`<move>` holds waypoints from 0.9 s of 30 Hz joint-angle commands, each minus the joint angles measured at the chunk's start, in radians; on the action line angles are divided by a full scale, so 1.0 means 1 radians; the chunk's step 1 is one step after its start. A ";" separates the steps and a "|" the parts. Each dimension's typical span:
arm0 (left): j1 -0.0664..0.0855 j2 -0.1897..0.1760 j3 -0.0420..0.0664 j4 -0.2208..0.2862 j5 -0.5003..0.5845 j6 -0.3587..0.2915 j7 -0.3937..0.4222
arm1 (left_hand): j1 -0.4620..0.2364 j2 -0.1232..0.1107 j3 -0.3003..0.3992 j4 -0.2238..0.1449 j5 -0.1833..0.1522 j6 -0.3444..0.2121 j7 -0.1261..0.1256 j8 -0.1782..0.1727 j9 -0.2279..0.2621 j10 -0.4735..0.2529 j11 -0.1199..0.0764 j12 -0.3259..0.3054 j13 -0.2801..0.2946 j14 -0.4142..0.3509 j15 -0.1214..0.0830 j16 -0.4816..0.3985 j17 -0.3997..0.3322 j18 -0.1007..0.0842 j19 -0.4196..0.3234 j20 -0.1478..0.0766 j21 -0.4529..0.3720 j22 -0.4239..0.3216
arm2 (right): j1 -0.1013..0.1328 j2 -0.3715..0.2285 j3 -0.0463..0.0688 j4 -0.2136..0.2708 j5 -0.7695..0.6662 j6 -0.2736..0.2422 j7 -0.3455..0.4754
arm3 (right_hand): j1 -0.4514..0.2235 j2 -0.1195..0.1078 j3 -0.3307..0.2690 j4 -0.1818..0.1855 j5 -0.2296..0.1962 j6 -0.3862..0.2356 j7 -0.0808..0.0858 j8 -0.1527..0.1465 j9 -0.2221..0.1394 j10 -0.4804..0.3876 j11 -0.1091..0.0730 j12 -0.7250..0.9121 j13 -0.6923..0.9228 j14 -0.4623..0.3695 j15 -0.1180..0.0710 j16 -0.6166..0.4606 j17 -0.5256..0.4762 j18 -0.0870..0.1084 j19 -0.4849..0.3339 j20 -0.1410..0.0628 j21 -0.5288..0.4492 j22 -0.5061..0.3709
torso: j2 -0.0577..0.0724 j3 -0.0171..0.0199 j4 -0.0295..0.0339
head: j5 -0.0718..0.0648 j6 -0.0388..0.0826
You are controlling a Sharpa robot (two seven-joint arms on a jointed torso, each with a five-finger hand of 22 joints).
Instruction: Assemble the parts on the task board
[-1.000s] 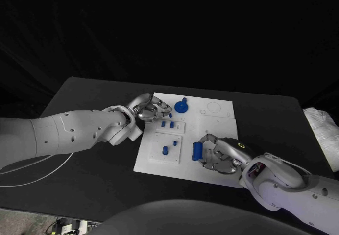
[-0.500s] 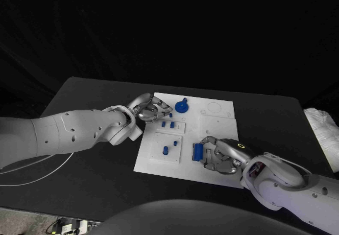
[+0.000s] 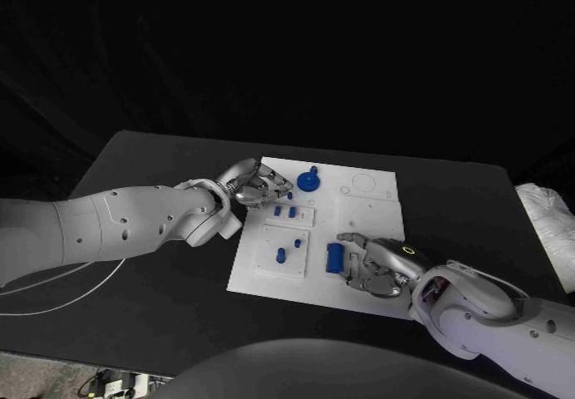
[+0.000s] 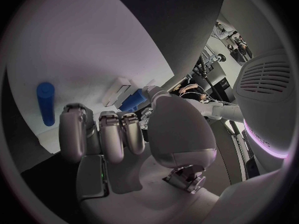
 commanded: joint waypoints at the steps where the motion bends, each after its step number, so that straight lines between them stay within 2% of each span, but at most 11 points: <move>1: 0.000 0.002 0.001 0.002 0.004 0.015 0.000 | -0.007 0.003 0.004 0.001 0.003 -0.001 0.004 0.004 0.001 0.000 0.009 0.005 -0.001 -0.001 0.008 0.003 -0.001 0.006 -0.001 0.009 -0.006 0.138 | -0.001 0.000 0.000 0.003 -0.014 0.023 -0.002 | -0.004 -0.003 -0.008 -0.001 -0.009 -0.041 0.033 -0.060 -0.019 0.106 -0.012 0.004 0.263 0.106 -0.010 0.003 0.263 0.012 -0.011 0.000 -0.012 0.186 | 0.000 -0.0001 0.0000 | 0.000 0.000; 5: 0.000 0.002 0.001 0.001 0.004 0.016 -0.001 | -0.007 0.003 0.004 0.001 0.003 -0.001 0.004 0.004 0.001 0.000 0.009 0.005 -0.001 -0.001 0.008 0.003 -0.001 0.006 -0.001 0.009 -0.006 0.138 | -0.002 -0.002 0.000 0.006 -0.016 0.011 0.003 | -0.007 -0.005 -0.018 -0.001 -0.050 -0.083 0.024 -0.120 -0.037 0.106 -0.020 0.004 0.263 0.106 -0.018 0.003 0.263 0.015 -0.017 -0.007 -0.025 0.182 | 0.000 0.0004 -0.0002 | 0.000 0.000; 8: 0.000 0.002 0.001 0.001 0.004 0.016 -0.001 | -0.009 0.003 0.004 0.001 0.003 -0.001 0.004 0.004 0.002 0.001 0.009 0.006 -0.001 -0.001 0.008 0.004 -0.001 0.006 -0.001 0.010 -0.006 0.138 | -0.002 -0.005 0.000 0.010 -0.018 -0.013 0.011 | -0.006 -0.006 -0.025 0.000 -0.078 -0.101 0.017 -0.144 -0.041 0.106 -0.026 0.004 0.263 0.106 -0.024 0.003 0.263 0.016 -0.020 -0.012 -0.031 0.180 | 0.000 0.0001 -0.0004 | 0.001 0.000; 10: 0.000 0.002 0.001 0.001 0.004 0.016 0.001 | -0.009 0.003 0.004 0.001 0.003 -0.001 0.004 0.004 0.002 0.001 0.009 0.006 -0.001 -0.001 0.008 0.004 -0.001 0.006 -0.001 0.010 -0.006 0.138 | -0.003 -0.009 0.000 0.013 -0.020 -0.035 0.017 | -0.008 -0.009 -0.039 0.005 -0.158 -0.110 0.010 -0.154 -0.041 0.106 -0.032 0.004 0.263 0.106 -0.030 0.003 0.263 0.017 -0.022 -0.017 -0.037 0.178 | 0.000 0.0001 -0.0009 | 0.002 0.000; 14: -0.001 -0.001 0.001 0.003 0.005 0.009 0.011 | -0.009 0.003 0.004 0.001 0.003 -0.001 0.004 0.004 0.002 0.001 0.009 0.006 -0.001 -0.001 0.009 0.004 -0.001 0.006 -0.001 0.010 -0.006 0.138 | -0.001 -0.031 0.000 0.031 -0.021 -0.101 0.041 | -0.030 -0.053 -0.118 0.030 -0.413 -0.092 0.004 -0.133 -0.036 0.106 -0.038 0.004 0.263 0.106 -0.037 0.003 0.263 0.017 -0.020 -0.025 -0.039 0.179 | -0.001 -0.0005 -0.0003 | 0.002 0.000; 17: -0.001 -0.002 0.001 0.003 0.008 0.002 0.018 | -0.010 0.004 0.004 0.001 0.003 -0.001 0.004 0.004 0.002 0.001 0.009 0.006 -0.001 -0.001 0.009 0.004 0.000 0.006 -0.001 0.010 -0.006 0.138 | 0.011 -0.059 0.000 0.050 -0.011 -0.150 0.069 | -0.048 -0.072 -0.151 0.034 -0.475 -0.048 0.005 -0.083 -0.026 0.106 -0.039 0.004 0.263 0.106 -0.038 0.003 0.263 0.013 -0.009 -0.027 -0.026 0.184 | -0.003 -0.0013 0.0009 | 0.000 0.000; 20: -0.001 -0.002 0.001 0.003 0.011 -0.003 0.023 | -0.010 0.004 0.004 0.001 0.003 -0.001 0.004 0.004 0.002 0.001 0.009 0.006 -0.001 -0.001 0.009 0.004 0.000 0.006 -0.001 0.010 -0.006 0.138 | 0.034 -0.090 0.000 0.071 0.007 -0.179 0.097 | -0.044 -0.029 -0.132 0.030 -0.445 0.044 0.006 0.008 -0.008 0.106 -0.037 0.004 0.263 0.106 -0.037 0.003 0.263 0.009 0.002 -0.026 -0.011 0.190 | -0.002 -0.0019 0.0008 | -0.001 0.000; 22: -0.001 -0.002 0.001 0.003 0.012 -0.005 0.024 | -0.010 0.004 0.004 0.001 0.003 -0.001 0.004 0.004 0.002 0.001 0.009 0.006 -0.001 -0.001 0.009 0.004 0.000 0.006 -0.001 0.010 -0.006 0.138 | 0.049 -0.112 0.000 0.084 0.017 -0.187 0.117 | -0.023 0.002 -0.111 0.022 -0.333 0.092 0.008 0.053 0.000 0.106 -0.037 0.004 0.263 0.106 -0.036 0.003 0.263 0.008 0.005 -0.026 -0.007 0.192 | -0.002 -0.0033 0.0000 | -0.002 0.000; 25: -0.001 -0.002 0.001 0.004 0.013 -0.007 0.025 | -0.010 0.004 0.004 0.001 0.004 -0.001 0.004 0.004 0.002 0.001 0.009 0.006 -0.001 -0.001 0.009 0.005 0.000 0.006 -0.001 0.010 -0.008 0.138 | 0.060 -0.130 0.000 0.094 0.032 -0.186 0.140 | 0.006 0.019 -0.095 0.013 -0.210 0.173 0.011 0.127 0.019 0.106 -0.034 0.004 0.263 0.106 -0.033 0.003 0.263 0.007 0.006 -0.024 -0.005 0.193 | 0.000 -0.0036 -0.0011 | -0.003 0.000; 26: -0.001 -0.001 0.001 0.004 0.013 -0.008 0.027 | -0.010 0.004 0.004 0.001 0.004 -0.001 0.004 0.004 0.002 0.001 0.009 0.006 -0.001 -0.001 0.009 0.005 0.000 0.006 -0.001 0.010 -0.008 0.138 | 0.062 -0.134 0.000 0.096 0.042 -0.178 0.147 | 0.035 0.023 -0.079 -0.001 -0.132 0.199 0.014 0.147 0.028 0.106 -0.032 0.004 0.263 0.106 -0.032 0.003 0.263 0.007 0.004 -0.024 -0.006 0.193 | 0.000 -0.0022 -0.0009 | -0.004 0.000; 27: -0.001 0.000 0.001 0.004 0.013 -0.009 0.028 | -0.010 0.004 0.004 0.001 0.004 -0.001 0.004 0.004 0.002 0.001 0.009 0.006 -0.001 -0.001 0.009 0.005 0.000 0.006 -0.001 0.010 -0.008 0.138 | 0.063 -0.136 0.000 0.097 0.048 -0.170 0.152 | 0.048 0.024 -0.070 -0.007 -0.090 0.210 0.014 0.158 0.033 0.106 -0.031 0.004 0.263 0.106 -0.031 0.003 0.263 0.007 0.004 -0.023 -0.007 0.193 | 0.000 -0.0022 -0.0010 | -0.004 0.000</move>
